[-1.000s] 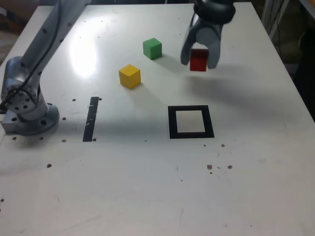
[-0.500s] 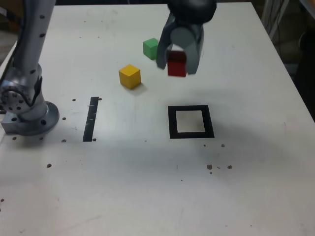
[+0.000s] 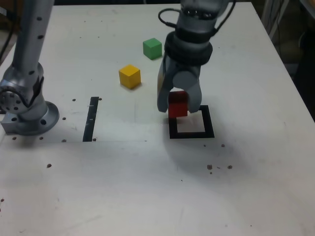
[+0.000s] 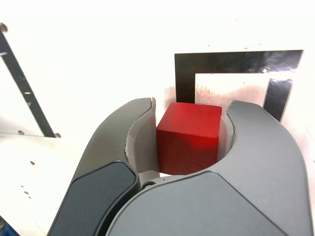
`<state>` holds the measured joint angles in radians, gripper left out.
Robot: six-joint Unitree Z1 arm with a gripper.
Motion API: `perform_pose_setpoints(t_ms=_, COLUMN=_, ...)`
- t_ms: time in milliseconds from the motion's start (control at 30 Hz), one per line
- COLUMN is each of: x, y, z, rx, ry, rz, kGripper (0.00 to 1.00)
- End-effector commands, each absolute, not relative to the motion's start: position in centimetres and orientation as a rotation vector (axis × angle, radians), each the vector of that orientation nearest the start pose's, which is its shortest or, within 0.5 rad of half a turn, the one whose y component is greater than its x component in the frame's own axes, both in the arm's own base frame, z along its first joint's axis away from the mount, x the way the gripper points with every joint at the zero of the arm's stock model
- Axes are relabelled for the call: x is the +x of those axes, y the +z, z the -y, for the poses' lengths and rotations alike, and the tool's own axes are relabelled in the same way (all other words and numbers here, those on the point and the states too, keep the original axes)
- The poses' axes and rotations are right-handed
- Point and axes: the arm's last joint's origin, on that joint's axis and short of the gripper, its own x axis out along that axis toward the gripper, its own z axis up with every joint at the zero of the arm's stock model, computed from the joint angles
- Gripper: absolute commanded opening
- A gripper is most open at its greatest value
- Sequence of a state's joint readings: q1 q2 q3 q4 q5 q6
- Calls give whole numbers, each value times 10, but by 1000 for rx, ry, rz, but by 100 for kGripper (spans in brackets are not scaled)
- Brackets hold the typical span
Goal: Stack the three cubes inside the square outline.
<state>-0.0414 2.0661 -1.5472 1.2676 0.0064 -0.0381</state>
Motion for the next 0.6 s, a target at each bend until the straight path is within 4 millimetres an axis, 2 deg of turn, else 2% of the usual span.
perform_pose_setpoints(t_ms=0, x=364, y=231, z=14, rx=17, ry=9, rz=-1789, kGripper=19)
perform_pose_setpoints(t_ms=333, x=374, y=224, z=15, rx=25, ry=7, rz=-1781, kGripper=20)
perform_pose_setpoints(t_ms=567, x=377, y=221, z=18, rx=27, ry=-2, rz=-1779, kGripper=27)
